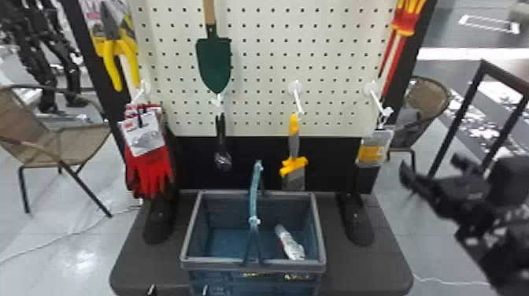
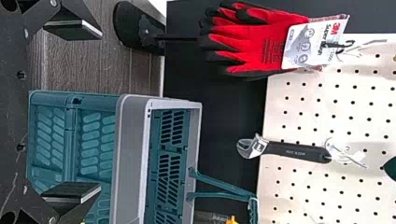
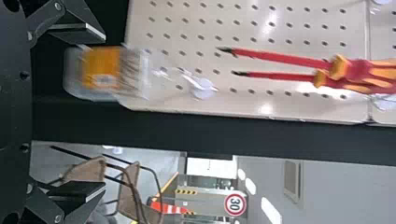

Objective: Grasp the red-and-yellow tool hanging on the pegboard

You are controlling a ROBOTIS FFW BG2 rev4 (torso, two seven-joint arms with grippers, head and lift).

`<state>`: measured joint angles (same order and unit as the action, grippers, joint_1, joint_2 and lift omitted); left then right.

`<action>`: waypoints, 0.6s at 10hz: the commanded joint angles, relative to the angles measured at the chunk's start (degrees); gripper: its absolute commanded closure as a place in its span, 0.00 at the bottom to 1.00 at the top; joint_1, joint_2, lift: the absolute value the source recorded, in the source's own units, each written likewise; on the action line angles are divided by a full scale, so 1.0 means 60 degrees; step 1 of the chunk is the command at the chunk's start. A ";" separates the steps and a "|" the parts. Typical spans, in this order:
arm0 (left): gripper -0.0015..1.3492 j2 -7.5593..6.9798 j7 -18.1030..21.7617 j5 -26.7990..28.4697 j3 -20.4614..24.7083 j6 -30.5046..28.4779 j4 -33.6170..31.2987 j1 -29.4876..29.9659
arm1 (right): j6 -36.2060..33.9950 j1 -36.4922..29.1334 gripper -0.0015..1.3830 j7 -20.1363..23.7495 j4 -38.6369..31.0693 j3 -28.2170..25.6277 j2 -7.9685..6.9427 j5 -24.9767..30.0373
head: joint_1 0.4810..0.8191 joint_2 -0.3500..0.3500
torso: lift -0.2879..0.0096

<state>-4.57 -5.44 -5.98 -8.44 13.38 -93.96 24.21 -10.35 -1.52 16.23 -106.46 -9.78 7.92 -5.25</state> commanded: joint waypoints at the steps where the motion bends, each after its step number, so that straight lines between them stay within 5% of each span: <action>1: 0.12 -0.0015 -0.0001 0.0000 -0.0029 -0.0047 -0.0014 -0.0007 | -0.0852 0.0956 0.13 0.0253 -0.0142 -0.0290 0.0174 0.0026 | 0.20 0.50 | 0.63; 4: 0.12 -0.0234 -0.0001 -0.0015 -0.0249 -0.0266 -0.0014 -0.0227 | -0.3020 0.2699 0.13 0.0634 -0.0728 -0.0290 0.1551 -0.0575 | 0.20 0.50 | 0.63; 6: 0.12 -0.0220 -0.0001 0.0000 -0.0293 -0.0383 -0.0014 -0.0212 | -0.4207 0.3695 0.13 0.0634 -0.0904 -0.0290 0.2518 -0.1937 | 0.20 0.50 | 0.63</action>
<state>-5.93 -5.44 -6.03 -10.12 11.30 -94.05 22.92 -33.70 18.70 20.04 -111.75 -11.50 21.35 -14.41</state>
